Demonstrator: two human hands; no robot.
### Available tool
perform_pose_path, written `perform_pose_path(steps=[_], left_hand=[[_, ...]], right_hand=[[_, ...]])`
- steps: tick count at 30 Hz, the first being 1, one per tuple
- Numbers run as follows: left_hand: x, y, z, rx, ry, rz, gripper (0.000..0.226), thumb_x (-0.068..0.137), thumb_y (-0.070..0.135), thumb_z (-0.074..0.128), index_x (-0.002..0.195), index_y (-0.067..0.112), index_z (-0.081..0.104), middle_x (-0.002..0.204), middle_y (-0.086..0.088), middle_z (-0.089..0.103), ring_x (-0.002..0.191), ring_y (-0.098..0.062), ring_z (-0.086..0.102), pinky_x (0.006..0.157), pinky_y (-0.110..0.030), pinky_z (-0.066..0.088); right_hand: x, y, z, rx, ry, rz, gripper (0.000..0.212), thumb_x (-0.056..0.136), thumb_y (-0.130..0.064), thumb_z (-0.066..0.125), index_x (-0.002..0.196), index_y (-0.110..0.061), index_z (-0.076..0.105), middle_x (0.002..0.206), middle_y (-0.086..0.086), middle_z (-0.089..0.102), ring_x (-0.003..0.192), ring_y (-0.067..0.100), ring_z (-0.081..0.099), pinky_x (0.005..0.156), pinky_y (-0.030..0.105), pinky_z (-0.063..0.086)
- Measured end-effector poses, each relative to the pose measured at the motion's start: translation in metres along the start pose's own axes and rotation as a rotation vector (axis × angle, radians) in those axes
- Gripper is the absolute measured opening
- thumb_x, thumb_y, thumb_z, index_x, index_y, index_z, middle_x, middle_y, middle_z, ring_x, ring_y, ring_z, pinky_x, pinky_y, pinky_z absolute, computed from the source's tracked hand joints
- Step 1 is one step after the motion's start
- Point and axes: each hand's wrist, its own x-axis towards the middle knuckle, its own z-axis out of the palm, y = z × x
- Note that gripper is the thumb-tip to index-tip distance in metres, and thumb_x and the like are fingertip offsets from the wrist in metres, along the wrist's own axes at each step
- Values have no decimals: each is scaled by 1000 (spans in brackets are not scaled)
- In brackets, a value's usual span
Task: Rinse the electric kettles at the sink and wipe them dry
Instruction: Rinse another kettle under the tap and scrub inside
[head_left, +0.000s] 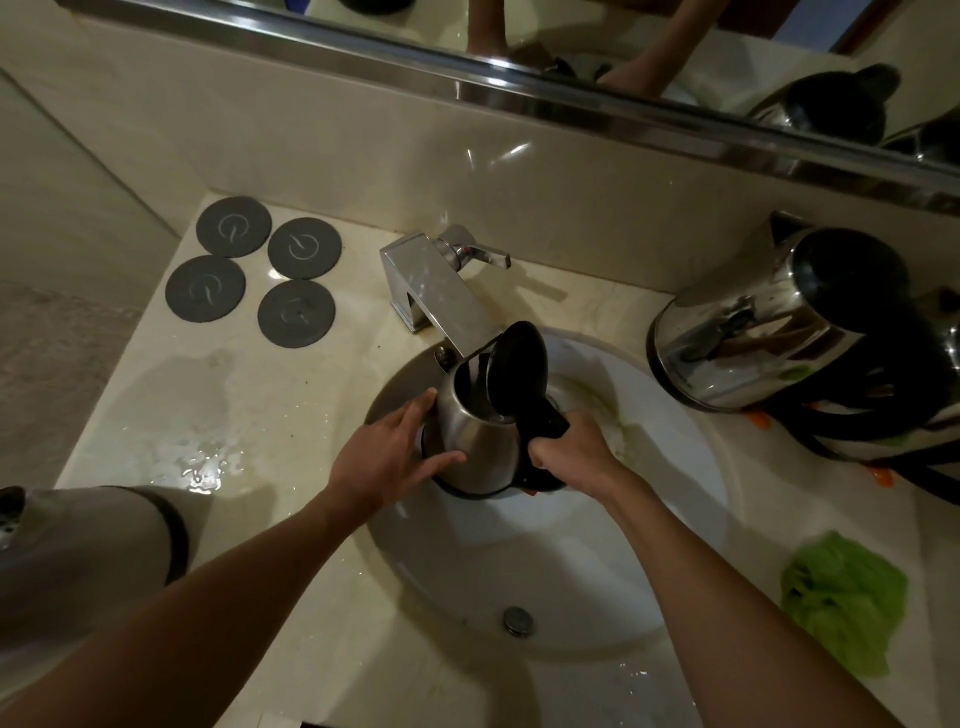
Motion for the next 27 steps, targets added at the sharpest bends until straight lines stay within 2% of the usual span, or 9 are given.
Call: perform_pose_path(steps=[4, 8, 10, 14, 15, 17, 19, 23, 27], left_hand=[[0, 1, -1, 15, 6, 2, 105, 74, 89, 31, 150, 16, 33, 142, -5, 55, 116, -24, 63, 93, -39, 53], [-1, 0, 0, 18, 24, 17, 101, 77, 87, 37, 149, 16, 34, 140, -5, 56, 117, -24, 63, 93, -39, 53], [-1, 0, 1, 22, 36, 27, 98, 78, 82, 43, 149, 15, 34, 140, -5, 57, 117, -24, 63, 93, -37, 52], [0, -3, 3, 43, 42, 37, 98, 79, 83, 43, 150, 16, 32, 139, -5, 58, 114, -24, 64, 91, -37, 54], [0, -3, 3, 45, 42, 35, 98, 78, 83, 42, 150, 17, 32, 138, -5, 58, 113, -24, 64, 89, -37, 55], [0, -4, 4, 52, 54, 37, 97, 78, 84, 41, 149, 17, 34, 136, -5, 60, 110, -24, 66, 86, -37, 56], [0, -4, 5, 54, 66, 43, 97, 78, 84, 41, 148, 16, 36, 133, -5, 61, 108, -24, 67, 83, -36, 56], [1, -4, 5, 57, 66, 45, 98, 78, 84, 39, 148, 16, 37, 134, -5, 62, 108, -24, 67, 85, -36, 56], [0, -3, 4, 55, 68, 44, 98, 78, 84, 39, 147, 15, 38, 134, -3, 62, 105, -24, 68, 82, -36, 56]], right_hand=[[1, 1, 0, -8, -4, 0, 9, 70, 0, 58, 76, -7, 56, 65, 11, 58, 58, 27, 62, 48, 29, 49], [3, 2, 1, -3, -1, -3, 12, 66, -2, 58, 77, -4, 59, 67, 15, 61, 65, 36, 68, 52, 41, 56], [2, 2, 1, -3, 2, -4, 10, 66, -1, 58, 75, -5, 58, 66, 14, 60, 62, 34, 67, 51, 39, 55], [2, 1, 0, 5, -20, 4, 22, 64, -3, 59, 86, -1, 60, 74, 19, 65, 65, 34, 69, 51, 40, 57], [2, 1, 0, 6, -22, 5, 20, 65, -2, 59, 85, -1, 60, 73, 19, 64, 64, 33, 69, 49, 39, 56], [1, 1, 0, 1, -10, 4, 11, 68, 1, 59, 76, -6, 55, 67, 13, 59, 57, 27, 63, 43, 29, 49], [1, 2, 0, -7, 2, 0, 15, 69, 1, 58, 69, -10, 50, 62, 8, 53, 53, 23, 57, 43, 23, 43], [3, 4, 0, -9, 1, -19, 19, 69, 1, 58, 64, -15, 49, 60, 6, 52, 56, 24, 56, 48, 26, 44], [7, 6, 1, -4, 6, -23, 12, 67, -2, 59, 67, -12, 53, 65, 9, 57, 63, 30, 63, 51, 28, 48]])
